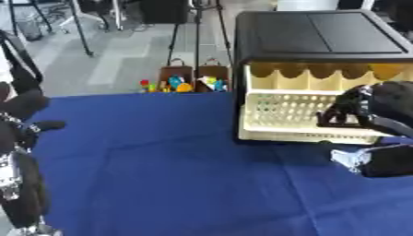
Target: Pick up objects from table and place into drawer.
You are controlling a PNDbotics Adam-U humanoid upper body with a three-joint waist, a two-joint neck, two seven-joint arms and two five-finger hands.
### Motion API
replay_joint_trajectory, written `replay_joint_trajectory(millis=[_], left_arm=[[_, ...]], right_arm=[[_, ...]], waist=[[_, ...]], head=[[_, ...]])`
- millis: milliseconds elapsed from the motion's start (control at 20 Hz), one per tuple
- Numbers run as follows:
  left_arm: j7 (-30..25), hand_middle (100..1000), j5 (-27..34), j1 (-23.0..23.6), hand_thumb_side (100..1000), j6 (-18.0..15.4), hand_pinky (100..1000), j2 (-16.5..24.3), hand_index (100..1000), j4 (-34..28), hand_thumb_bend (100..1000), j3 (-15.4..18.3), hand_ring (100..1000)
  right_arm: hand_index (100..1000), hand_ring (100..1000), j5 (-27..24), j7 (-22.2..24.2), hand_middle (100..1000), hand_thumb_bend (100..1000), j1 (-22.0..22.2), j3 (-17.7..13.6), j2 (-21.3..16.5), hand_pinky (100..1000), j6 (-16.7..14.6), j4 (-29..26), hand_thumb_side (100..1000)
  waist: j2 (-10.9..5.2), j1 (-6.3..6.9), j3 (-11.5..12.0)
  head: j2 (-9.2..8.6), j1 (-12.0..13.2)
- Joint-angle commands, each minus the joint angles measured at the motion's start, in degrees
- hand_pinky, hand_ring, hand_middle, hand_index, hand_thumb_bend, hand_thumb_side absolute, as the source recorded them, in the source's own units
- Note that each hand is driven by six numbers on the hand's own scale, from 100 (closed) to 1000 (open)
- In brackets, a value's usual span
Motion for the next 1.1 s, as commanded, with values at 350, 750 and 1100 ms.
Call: replay_joint_trajectory(millis=[350,750,1100], left_arm=[[0.09,705,0.20,-0.17,937,-0.37,565,0.21,928,-0.74,410,0.07,748],[0.10,705,0.26,-0.09,938,-0.52,565,0.07,928,-0.74,408,0.05,747],[-0.07,706,0.42,-0.05,940,-0.67,564,-0.07,928,-0.74,406,-0.03,746]], right_arm=[[778,476,1.16,0.34,586,288,-0.25,0.01,-0.47,149,2.06,-0.84,840],[781,482,1.83,-0.02,595,291,0.20,-0.10,-0.47,148,2.78,-0.84,842],[782,486,2.58,-0.35,601,297,0.54,-0.35,-0.47,147,3.64,-0.84,843]], waist=[[-0.79,-0.17,0.22],[-0.52,-0.09,0.29],[-0.22,0.05,0.39]], head=[[-1.23,-0.18],[-1.87,-0.13],[-2.31,-0.03]])
